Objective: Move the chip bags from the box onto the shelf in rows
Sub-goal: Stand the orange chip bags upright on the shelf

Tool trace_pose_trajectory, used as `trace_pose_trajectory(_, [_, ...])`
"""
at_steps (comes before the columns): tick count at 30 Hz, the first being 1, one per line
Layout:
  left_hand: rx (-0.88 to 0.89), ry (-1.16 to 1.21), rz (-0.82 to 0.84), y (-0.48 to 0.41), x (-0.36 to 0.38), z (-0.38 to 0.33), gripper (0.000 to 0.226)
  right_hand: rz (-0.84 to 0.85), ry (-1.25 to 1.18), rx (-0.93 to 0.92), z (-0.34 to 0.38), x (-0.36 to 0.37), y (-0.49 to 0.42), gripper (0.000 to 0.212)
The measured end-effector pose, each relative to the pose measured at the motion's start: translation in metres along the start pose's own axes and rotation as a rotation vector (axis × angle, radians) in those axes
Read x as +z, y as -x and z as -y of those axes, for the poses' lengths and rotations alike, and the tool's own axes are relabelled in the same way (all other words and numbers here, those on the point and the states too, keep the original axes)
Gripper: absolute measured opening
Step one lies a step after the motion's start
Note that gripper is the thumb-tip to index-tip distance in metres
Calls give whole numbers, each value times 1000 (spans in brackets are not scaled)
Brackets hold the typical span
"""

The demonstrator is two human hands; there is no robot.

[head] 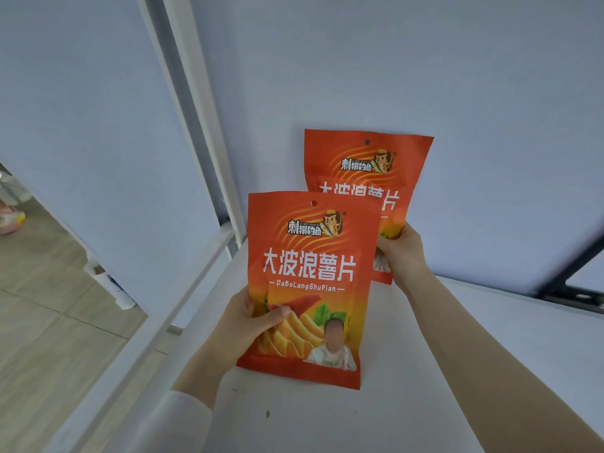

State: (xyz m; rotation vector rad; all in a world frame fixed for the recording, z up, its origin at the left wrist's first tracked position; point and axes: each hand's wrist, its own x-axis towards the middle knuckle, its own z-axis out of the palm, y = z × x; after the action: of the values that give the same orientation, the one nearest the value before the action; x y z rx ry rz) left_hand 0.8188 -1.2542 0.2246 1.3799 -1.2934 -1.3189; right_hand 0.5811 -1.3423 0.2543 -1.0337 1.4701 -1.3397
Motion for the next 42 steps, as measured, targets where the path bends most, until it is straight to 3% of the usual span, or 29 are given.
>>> trace_pose_trajectory(4, [-1, 11, 6, -1, 1, 3, 76, -30, 17, -14, -6, 1, -1, 24])
trace_pose_trajectory(9, [0, 12, 19, -3, 4, 1, 52, -19, 42, -1, -20, -4, 2, 26])
trace_pose_trajectory(17, [34, 18, 80, -33, 24, -11, 58, -27, 3, -21, -23, -29, 5, 23])
trace_pose_trajectory(21, [70, 22, 92, -55, 42, -20, 50, -74, -51, -22, -25, -53, 5, 28])
trace_pose_trajectory(26, [110, 78, 27, -82, 54, -22, 50, -140, -56, -19, -34, -87, 4, 17])
trace_pose_trajectory(31, [163, 37, -50, -93, 62, -25, 43, -145, -45, -14, -43, -101, 6, 15])
trace_pose_trajectory(37, [184, 9, -170, -91, 70, -18, 51, -146, -13, -19, -48, -100, 5, 19])
trace_pose_trajectory(42, [245, 42, -177, -92, 73, -20, 46, -149, -5, -25, -45, -94, 4, 18])
